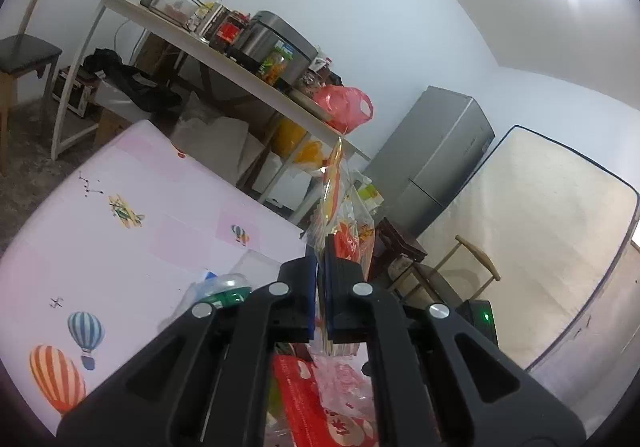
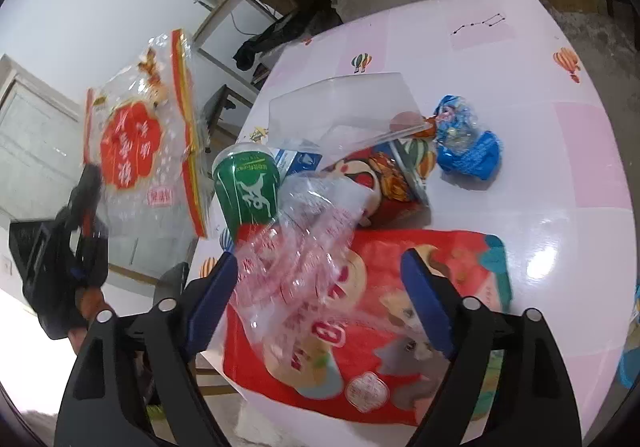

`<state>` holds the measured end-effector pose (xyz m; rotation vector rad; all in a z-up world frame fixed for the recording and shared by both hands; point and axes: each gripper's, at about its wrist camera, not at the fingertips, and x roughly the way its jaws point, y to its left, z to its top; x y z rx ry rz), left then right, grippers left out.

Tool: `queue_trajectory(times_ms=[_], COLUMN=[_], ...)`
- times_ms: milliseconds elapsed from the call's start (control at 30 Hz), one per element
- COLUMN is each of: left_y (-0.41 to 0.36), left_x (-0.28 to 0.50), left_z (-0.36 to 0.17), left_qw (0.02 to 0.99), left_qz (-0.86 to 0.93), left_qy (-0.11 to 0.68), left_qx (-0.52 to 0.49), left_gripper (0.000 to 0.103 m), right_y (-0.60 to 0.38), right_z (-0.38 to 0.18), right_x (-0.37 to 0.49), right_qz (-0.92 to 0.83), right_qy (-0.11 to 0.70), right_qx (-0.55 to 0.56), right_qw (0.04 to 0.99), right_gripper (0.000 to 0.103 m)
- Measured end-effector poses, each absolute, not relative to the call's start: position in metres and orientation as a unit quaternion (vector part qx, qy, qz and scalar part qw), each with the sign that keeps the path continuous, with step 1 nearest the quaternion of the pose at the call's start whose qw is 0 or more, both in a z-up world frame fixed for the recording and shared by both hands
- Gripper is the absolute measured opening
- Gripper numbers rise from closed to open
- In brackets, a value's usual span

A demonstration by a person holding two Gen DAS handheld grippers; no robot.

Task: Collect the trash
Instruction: 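Lift the bag with the left tool while the right tool grasps a clear plastic wrapper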

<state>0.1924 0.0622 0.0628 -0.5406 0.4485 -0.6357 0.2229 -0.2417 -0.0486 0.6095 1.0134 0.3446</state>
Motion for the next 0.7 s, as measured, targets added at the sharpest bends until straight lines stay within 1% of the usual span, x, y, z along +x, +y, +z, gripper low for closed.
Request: queue_trajectory(times_ms=[133, 300, 400, 467, 567, 700], left_y=[0.070, 0.075, 0.075, 0.075, 0.076, 0.076], left_x=[0.192, 0.190, 0.190, 0.190, 0.190, 0.189], left_z=[0.059, 0.054, 0.052, 0.052, 0.052, 0.052], left_qw=[0.892, 0.890, 0.890, 0.889, 0.890, 0.890], left_qz=[-0.301, -0.301, -0.301, -0.301, -0.302, -0.302], left_qy=[0.212, 0.215, 0.214, 0.214, 0.214, 0.212], left_qx=[-0.262, -0.267, -0.267, -0.268, -0.267, -0.268], left_gripper=[0.002, 0.002, 0.002, 0.002, 0.002, 0.002], right_y=[-0.231, -0.220, -0.217, -0.217, -0.220, -0.222], right_z=[-0.052, -0.051, -0.050, -0.053, -0.056, -0.054], right_x=[0.237, 0.244, 0.246, 0.247, 0.246, 0.241], right_qz=[0.154, 0.137, 0.127, 0.122, 0.123, 0.121], right_qy=[0.495, 0.494, 0.492, 0.495, 0.495, 0.488], right_qx=[0.293, 0.280, 0.278, 0.280, 0.282, 0.279], right_qw=[0.803, 0.812, 0.815, 0.813, 0.812, 0.818], right_gripper=[0.083, 0.083, 0.072, 0.060, 0.051, 0.043])
